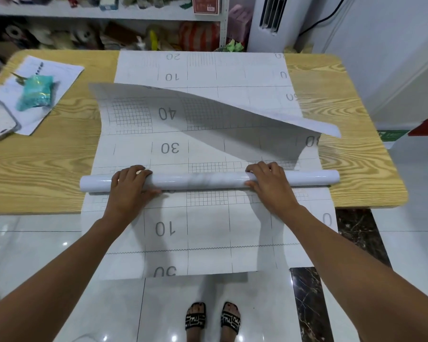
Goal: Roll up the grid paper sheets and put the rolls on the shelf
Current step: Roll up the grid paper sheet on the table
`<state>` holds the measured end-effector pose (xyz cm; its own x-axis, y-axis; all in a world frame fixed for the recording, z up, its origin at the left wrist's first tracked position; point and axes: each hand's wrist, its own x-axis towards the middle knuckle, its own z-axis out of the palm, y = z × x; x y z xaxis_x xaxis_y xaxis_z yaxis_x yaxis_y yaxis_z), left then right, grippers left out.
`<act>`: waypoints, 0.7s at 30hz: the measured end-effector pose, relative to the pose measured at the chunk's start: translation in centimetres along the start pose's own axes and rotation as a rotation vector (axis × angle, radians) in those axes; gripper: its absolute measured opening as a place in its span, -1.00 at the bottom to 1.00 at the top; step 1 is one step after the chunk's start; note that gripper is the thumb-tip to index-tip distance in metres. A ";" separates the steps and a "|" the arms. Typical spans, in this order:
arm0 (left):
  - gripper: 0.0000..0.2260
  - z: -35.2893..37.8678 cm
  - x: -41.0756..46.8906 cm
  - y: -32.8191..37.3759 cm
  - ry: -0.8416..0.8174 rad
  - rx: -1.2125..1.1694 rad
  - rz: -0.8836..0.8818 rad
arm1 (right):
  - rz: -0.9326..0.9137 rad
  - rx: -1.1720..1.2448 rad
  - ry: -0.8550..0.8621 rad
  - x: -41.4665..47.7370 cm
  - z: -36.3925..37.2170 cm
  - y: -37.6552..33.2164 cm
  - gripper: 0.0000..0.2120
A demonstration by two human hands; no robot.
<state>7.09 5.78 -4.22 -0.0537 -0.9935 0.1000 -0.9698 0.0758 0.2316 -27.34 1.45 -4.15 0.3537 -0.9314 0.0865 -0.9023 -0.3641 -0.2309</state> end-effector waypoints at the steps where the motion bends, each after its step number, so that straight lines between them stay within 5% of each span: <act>1: -0.51 0.0 0.0 0.0 0.004 0.013 0.004 | 0.012 -0.003 -0.007 0.0 0.0 -0.1 -0.68; 5: -0.51 -0.3 0.2 0.2 -0.010 0.028 -0.008 | 0.037 0.005 -0.013 0.0 0.0 -0.4 -0.55; 13: -0.48 -0.4 0.7 0.2 -0.024 0.044 0.002 | 0.046 -0.056 -0.033 0.3 -0.3 -0.4 -0.64; 21: -0.74 -0.1 0.2 0.0 -0.028 -0.023 0.012 | 0.003 -0.064 -0.063 -0.1 -0.4 -0.2 -0.46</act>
<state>7.09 5.64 -4.09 -0.0718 -0.9945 0.0761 -0.9635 0.0889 0.2526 -27.25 1.62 -3.73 0.3639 -0.9311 0.0246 -0.9166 -0.3626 -0.1685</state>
